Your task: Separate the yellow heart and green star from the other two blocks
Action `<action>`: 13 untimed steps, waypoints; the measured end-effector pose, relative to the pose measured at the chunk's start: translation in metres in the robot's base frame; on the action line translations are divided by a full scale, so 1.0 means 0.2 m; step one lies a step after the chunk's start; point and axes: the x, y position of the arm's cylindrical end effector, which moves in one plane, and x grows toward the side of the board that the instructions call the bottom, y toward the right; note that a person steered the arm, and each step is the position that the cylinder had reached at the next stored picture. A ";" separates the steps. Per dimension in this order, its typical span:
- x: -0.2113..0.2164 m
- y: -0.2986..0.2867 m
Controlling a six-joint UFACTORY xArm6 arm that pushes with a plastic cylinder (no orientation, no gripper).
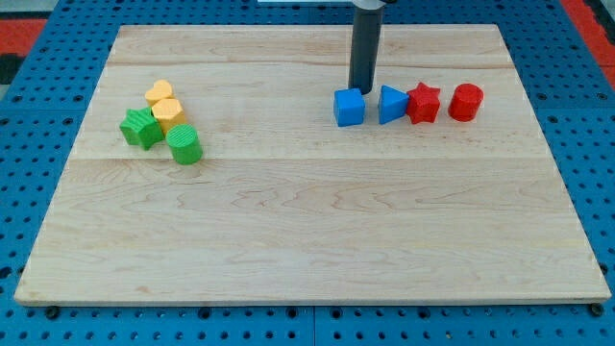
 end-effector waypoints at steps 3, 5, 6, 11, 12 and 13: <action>-0.24 -0.39; -0.37 -0.90; -0.31 -1.05; 0.08 -1.28; 0.11 -1.32; 0.15 -1.34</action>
